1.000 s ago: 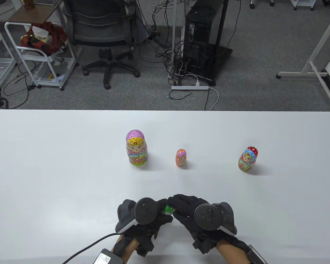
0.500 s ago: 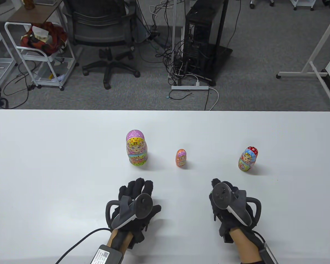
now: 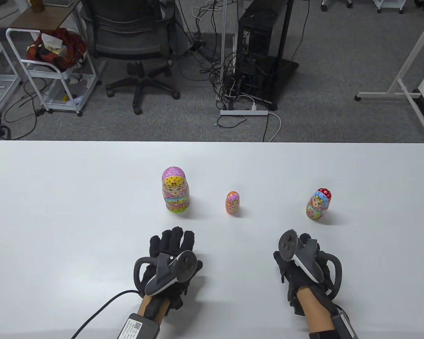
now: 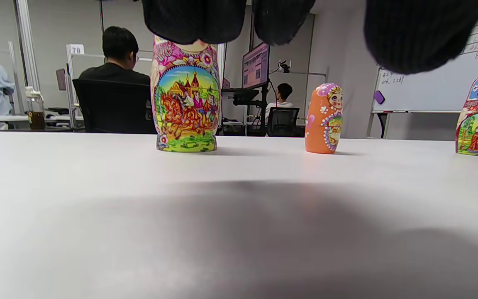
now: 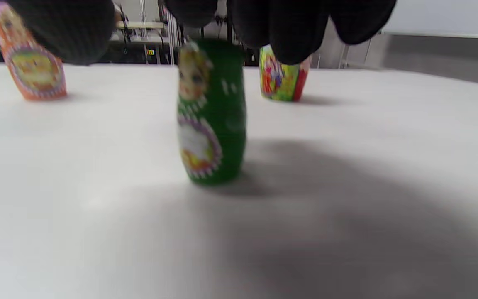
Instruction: Nest individual Russian dolls into a nested set
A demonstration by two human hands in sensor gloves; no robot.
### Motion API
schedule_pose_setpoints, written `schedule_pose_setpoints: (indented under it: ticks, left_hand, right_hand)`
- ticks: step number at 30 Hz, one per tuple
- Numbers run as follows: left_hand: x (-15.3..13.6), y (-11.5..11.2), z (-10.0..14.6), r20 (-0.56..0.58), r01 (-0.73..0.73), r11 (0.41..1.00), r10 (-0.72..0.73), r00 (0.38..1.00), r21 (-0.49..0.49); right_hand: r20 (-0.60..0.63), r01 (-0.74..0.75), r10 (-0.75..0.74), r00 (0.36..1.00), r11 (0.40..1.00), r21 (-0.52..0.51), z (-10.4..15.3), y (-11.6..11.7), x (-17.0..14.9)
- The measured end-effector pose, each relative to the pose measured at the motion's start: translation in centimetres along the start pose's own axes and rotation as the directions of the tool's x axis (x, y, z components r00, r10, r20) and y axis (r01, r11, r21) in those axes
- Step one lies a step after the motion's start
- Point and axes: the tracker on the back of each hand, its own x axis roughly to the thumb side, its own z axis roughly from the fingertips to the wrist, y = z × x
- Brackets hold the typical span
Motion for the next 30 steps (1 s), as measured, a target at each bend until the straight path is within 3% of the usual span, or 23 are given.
schedule_pose_setpoints:
  ticks: [3,7,10,15,18,23,26,30]
  left_hand:
    - [0.7,0.0,-0.1,0.016,0.071,0.997,-0.071,0.997,0.016]
    - [1.2,-0.1,-0.2,0.029,0.103,0.995,-0.103,0.994,0.000]
    - [0.4,-0.1,-0.5,0.004,0.044,0.998,-0.044,0.999,-0.054]
    - [-1.0,0.0,-0.5,-0.057,-0.135,0.987,0.130,0.990,-0.090]
    - [-1.1,-0.1,-0.6,-0.056,-0.148,0.982,0.142,0.988,-0.116]
    - [-0.7,0.1,-0.6,-0.031,-0.115,0.983,0.112,0.993,-0.141]
    - [-0.6,0.2,-0.7,-0.030,-0.129,0.981,0.126,0.992,-0.142]
    - [-0.7,0.3,-0.6,-0.027,-0.130,0.981,0.127,0.991,-0.141]
  right_hand:
    - [0.072,0.029,-0.018,0.997,0.986,-0.164,0.8,-2.2,2.8]
    - [0.167,0.008,0.030,0.986,0.975,-0.223,0.9,-3.6,7.2]
    - [0.128,-0.013,0.035,0.991,0.986,-0.165,-0.9,-3.1,10.0]
    - [0.028,0.025,-0.028,0.999,0.996,0.085,-5.7,-0.5,13.3]
    - [-0.047,0.050,-0.043,0.998,0.984,0.169,-8.2,0.8,14.4]
    - [-0.103,0.120,-0.092,0.990,0.945,0.305,-10.2,2.6,14.5]
    - [-0.128,0.168,-0.142,0.982,0.959,0.229,-10.6,2.7,14.1]
    - [-0.120,0.123,-0.102,0.988,0.974,0.191,-10.7,2.2,14.1]
